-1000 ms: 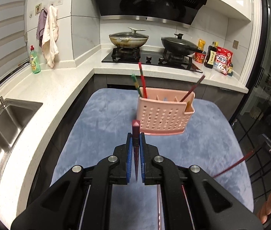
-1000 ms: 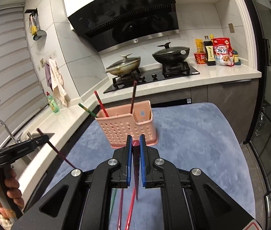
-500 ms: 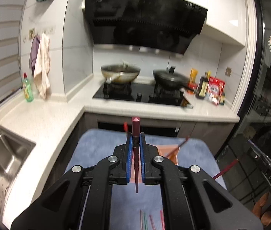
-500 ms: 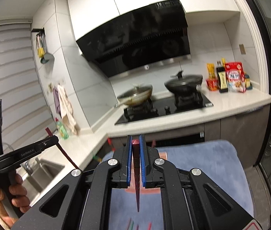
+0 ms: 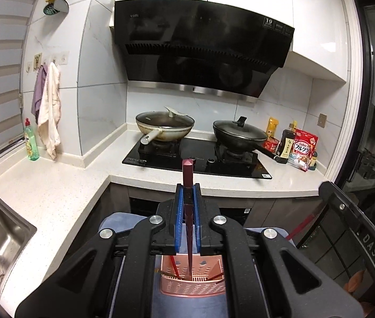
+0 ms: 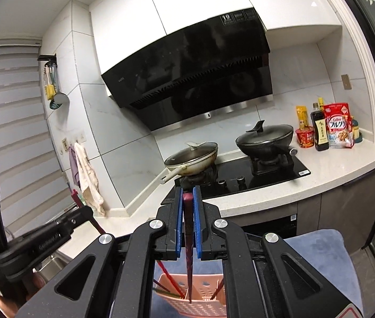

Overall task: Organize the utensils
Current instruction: 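Lift both held chopsticks and carry them over the pink basket, then lower both chopsticks into the basket and open both tools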

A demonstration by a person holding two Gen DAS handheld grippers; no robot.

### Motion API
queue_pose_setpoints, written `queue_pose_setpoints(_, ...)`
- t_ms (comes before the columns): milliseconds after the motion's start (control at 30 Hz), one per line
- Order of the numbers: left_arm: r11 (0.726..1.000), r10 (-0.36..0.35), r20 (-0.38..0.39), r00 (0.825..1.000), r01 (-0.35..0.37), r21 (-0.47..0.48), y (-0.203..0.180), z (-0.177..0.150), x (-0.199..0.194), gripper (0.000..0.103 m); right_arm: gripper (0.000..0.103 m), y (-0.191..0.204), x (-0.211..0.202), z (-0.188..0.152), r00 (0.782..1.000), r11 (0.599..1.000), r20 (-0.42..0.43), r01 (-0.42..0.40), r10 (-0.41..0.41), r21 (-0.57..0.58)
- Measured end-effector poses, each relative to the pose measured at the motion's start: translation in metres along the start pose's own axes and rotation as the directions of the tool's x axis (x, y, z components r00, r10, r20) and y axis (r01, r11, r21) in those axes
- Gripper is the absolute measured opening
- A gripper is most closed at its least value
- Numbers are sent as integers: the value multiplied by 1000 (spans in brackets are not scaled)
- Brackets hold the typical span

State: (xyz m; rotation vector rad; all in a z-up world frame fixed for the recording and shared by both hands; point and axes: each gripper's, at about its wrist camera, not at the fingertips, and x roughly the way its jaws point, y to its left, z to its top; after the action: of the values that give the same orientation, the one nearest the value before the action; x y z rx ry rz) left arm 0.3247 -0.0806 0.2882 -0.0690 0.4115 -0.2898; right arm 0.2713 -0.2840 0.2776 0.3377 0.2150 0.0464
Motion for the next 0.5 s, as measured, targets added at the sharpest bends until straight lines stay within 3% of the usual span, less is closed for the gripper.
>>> queue_pose_setpoints(300,1000,6,-53,999,-6,-11,9,-21,40,7,7,-21,48,-21,997,999,-66,31,-30,21)
queue_pose_setpoints(500,1000,12,-73,997,-12,-6,12,-25,51,7,8,-19,43,-14,998,999,-56,0,2,33)
